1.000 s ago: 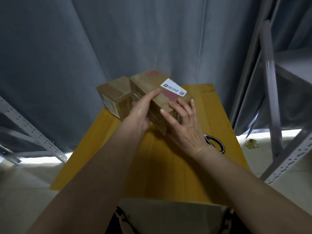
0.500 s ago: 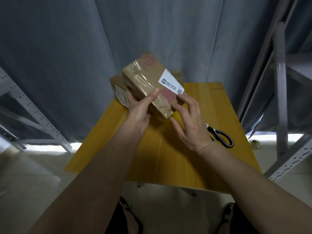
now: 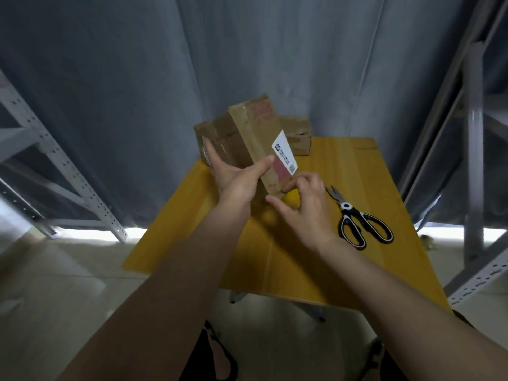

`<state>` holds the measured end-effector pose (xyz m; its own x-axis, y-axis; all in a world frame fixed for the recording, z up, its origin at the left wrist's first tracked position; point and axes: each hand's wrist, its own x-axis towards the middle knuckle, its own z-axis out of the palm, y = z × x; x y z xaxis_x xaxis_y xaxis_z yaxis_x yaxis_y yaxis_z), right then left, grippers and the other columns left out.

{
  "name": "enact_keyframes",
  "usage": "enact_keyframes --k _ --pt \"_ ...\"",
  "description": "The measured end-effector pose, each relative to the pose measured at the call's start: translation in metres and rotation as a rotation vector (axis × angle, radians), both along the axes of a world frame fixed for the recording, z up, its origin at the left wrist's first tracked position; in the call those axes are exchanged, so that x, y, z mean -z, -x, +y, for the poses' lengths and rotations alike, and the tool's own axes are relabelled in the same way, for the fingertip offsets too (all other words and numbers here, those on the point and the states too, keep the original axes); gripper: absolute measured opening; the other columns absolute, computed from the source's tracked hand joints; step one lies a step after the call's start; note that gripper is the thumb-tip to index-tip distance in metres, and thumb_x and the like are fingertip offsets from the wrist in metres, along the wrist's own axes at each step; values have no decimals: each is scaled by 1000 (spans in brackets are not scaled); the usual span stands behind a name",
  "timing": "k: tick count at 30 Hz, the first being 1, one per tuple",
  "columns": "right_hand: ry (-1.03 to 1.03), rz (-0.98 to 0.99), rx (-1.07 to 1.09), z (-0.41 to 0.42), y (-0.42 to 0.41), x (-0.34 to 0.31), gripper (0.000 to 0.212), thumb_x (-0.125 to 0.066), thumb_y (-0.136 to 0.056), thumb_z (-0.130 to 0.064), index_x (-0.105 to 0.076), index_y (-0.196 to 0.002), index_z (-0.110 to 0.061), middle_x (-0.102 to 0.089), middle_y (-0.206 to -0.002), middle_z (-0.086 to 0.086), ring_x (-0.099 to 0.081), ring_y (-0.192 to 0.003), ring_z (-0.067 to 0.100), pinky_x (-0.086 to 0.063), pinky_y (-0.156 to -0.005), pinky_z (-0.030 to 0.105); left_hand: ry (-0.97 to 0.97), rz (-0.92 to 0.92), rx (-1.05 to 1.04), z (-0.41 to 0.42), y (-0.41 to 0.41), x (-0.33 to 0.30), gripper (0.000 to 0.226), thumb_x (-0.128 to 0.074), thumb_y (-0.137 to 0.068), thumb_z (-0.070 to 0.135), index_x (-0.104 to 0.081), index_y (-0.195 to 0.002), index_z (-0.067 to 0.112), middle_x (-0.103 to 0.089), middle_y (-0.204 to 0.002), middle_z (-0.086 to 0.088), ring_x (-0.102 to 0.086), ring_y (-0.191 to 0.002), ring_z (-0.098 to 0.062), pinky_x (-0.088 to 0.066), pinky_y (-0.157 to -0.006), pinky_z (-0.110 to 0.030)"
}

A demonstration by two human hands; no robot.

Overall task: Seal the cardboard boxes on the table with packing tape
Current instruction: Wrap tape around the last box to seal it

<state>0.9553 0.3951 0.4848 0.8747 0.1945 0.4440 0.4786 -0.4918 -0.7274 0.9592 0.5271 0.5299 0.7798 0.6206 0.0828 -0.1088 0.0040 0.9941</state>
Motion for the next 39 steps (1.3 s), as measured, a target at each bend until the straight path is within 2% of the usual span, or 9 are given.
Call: enact_keyframes --k 7,12,15,18,21,25,33,36,39 --pt "-260 364 -43 23 4 -8 40 -80 -76 -20 -63 -111 -8 -61 -95 0 -54 -80 8 -46 -74 19 -396 401 -225 -1 0 -10 132 -86 -53 54 0 -152 38 -31 -143 -10 -31 -130 -28 -28 -105 -42" --pt "-273 405 -92 32 10 -8 50 -64 -90 -8 -53 -138 -14 -62 -127 4 -58 -112 17 -48 -99 36 -468 474 -241 -3 -1 -7 140 -85 -46 64 2 -152 35 -33 -136 -12 -34 -124 -29 -33 -102 -41" --pt "-370 460 -100 26 9 -7 49 -59 -91 2 -53 -138 -13 -62 -128 5 -58 -116 19 -49 -99 43 -432 491 -224 0 0 -2 135 -85 -45 66 -10 -151 28 -32 -138 -10 -32 -128 -30 -32 -105 -43" --pt "-456 521 -126 21 9 -8 46 -56 -91 6 -54 -135 -10 -62 -130 5 -58 -118 19 -49 -100 41 -370 447 -256 3 0 3 104 -85 -56 57 -34 -140 23 -35 -137 -7 -32 -129 -28 -32 -108 -43" --pt "-491 532 -124 23 9 -6 42 -55 -92 6 -57 -132 -9 -63 -128 5 -59 -113 14 -50 -99 35 -294 343 -269 4 -1 9 86 -84 -66 43 -40 -136 20 -41 -135 -3 -39 -127 -24 -38 -106 -41" --pt "-491 544 -100 25 6 1 41 -55 -93 3 -59 -131 -12 -65 -126 4 -60 -115 18 -50 -99 42 -149 290 -220 5 -4 14 67 -81 -76 28 -41 -130 19 -58 -123 1 -58 -112 -22 -44 -82 -27" --pt "-359 460 -130 24 6 2 63 -71 -82 -1 -53 -138 -24 -64 -125 -4 -61 -96 4 -55 -89 29 -50 252 -173 16 -6 14 79 -84 -72 25 -41 -138 19 -59 -128 -2 -58 -115 -24 -50 -98 -45" --pt "-380 335 -118 19 1 -9 67 -75 -81 -12 -50 -140 -31 -58 -129 -7 -55 -110 6 -52 -95 34 61 192 -134 15 -12 1 86 -86 -63 34 -42 -135 17 -59 -125 -4 -61 -110 -27 -52 -95 -46" --pt "-361 201 -60 13 -8 -25 68 -72 -85 -16 -43 -143 -37 -51 -136 -3 -45 -127 12 -43 -107 37 206 111 -55 -2 -19 -17 118 -83 -35 54 -39 -139 18 -53 -133 -7 -59 -113 -29 -52 -93 -47"
